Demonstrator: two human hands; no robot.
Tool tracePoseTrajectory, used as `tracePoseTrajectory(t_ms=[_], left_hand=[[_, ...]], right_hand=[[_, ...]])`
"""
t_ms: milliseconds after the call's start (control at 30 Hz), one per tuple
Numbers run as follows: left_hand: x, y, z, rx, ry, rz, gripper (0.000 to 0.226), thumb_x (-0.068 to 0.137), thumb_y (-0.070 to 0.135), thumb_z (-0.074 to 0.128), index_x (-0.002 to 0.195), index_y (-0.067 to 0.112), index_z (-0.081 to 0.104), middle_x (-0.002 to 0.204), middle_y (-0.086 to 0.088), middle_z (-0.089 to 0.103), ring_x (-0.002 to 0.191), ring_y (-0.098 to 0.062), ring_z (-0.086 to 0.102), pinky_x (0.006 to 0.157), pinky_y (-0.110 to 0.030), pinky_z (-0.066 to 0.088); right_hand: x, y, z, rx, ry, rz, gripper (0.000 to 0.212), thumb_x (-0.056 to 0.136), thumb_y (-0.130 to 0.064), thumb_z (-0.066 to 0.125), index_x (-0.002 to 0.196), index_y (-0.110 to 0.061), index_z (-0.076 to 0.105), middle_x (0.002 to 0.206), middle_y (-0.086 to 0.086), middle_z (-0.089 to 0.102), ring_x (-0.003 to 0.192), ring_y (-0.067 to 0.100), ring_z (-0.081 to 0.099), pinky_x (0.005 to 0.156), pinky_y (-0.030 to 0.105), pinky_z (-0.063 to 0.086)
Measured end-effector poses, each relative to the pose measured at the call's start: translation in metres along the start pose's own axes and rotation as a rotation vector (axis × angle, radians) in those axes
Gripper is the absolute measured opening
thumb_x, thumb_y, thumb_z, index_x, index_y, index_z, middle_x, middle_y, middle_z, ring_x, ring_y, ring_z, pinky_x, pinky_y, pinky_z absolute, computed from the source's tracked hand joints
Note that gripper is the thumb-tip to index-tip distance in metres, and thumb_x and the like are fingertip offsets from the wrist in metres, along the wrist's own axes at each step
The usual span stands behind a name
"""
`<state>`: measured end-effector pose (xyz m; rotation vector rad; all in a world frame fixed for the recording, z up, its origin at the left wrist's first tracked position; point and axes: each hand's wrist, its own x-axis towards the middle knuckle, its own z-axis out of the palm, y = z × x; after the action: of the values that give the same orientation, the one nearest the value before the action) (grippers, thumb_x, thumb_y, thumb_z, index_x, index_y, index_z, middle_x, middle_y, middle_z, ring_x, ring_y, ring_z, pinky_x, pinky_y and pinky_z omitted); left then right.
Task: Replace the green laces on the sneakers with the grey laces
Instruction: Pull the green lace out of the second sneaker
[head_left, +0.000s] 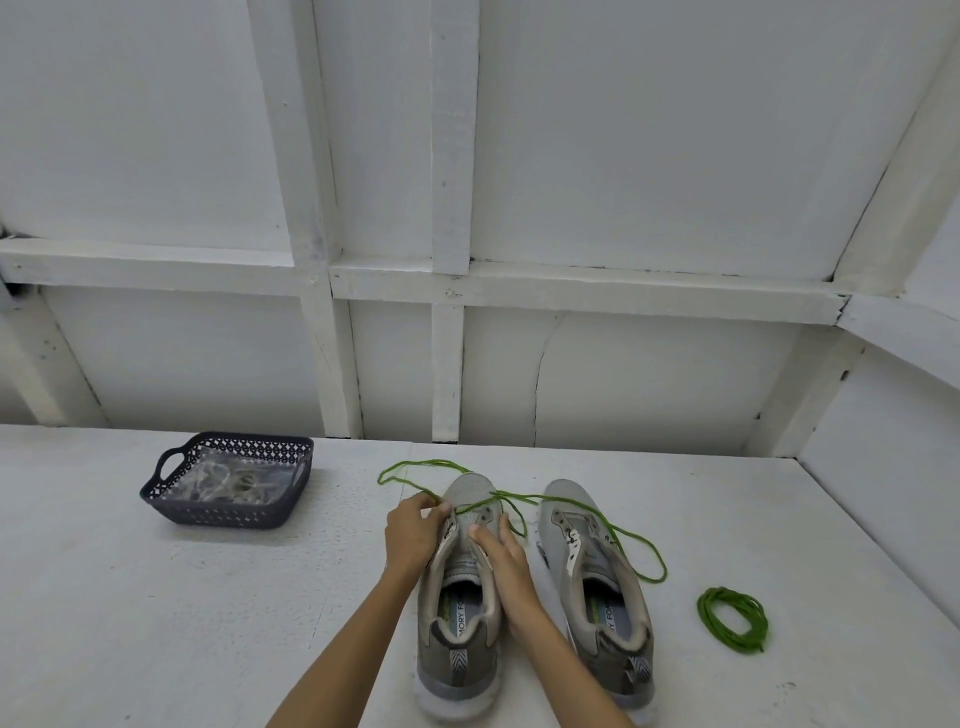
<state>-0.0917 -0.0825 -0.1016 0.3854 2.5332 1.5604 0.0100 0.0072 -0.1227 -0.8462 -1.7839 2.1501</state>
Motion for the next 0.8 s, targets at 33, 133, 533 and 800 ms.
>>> tracePoseTrajectory(t_ms=[33, 133, 533, 800], left_hand=[[-0.002, 0.004, 0.000, -0.017, 0.060, 0.013, 0.014, 0.092, 0.024, 0.062, 0.086, 0.012, 0.068, 0.088, -0.003, 0.069, 0.081, -0.019, 0.061, 0.065, -0.027, 0.042], [-0.006, 0.014, -0.004, -0.162, 0.281, -0.004, 0.017, 0.097, 0.021, 0.056, 0.087, 0.010, 0.066, 0.083, -0.003, 0.067, 0.079, -0.022, 0.060, 0.060, -0.024, 0.036], [-0.002, 0.004, 0.000, -0.209, 0.212, -0.037, 0.012, 0.093, 0.016, 0.059, 0.083, 0.014, 0.065, 0.086, 0.000, 0.069, 0.089, -0.024, 0.063, 0.072, -0.029, 0.038], [0.000, -0.001, 0.006, -0.127, -0.037, -0.105, 0.018, 0.092, 0.021, 0.063, 0.107, 0.014, 0.068, 0.107, -0.005, 0.067, 0.108, -0.026, 0.060, 0.084, -0.027, 0.041]], right_hand=[[-0.001, -0.001, 0.000, 0.001, -0.004, -0.004, 0.074, 0.095, -0.028, 0.058, 0.155, -0.022, 0.014, 0.145, 0.005, 0.044, 0.119, 0.015, 0.051, 0.087, 0.021, 0.045], [-0.001, -0.003, 0.000, 0.013, -0.003, -0.019, 0.080, 0.092, -0.034, 0.062, 0.154, -0.021, 0.013, 0.151, 0.002, 0.038, 0.131, 0.017, 0.044, 0.100, 0.025, 0.040], [-0.006, -0.007, 0.004, 0.021, 0.010, 0.004, 0.085, 0.082, -0.044, 0.069, 0.151, -0.016, 0.030, 0.147, 0.001, 0.044, 0.129, 0.017, 0.049, 0.106, 0.034, 0.042], [-0.006, -0.007, 0.003, 0.004, 0.010, 0.017, 0.080, 0.091, -0.036, 0.063, 0.154, -0.018, 0.018, 0.149, 0.005, 0.040, 0.125, 0.017, 0.048, 0.097, 0.027, 0.042]])
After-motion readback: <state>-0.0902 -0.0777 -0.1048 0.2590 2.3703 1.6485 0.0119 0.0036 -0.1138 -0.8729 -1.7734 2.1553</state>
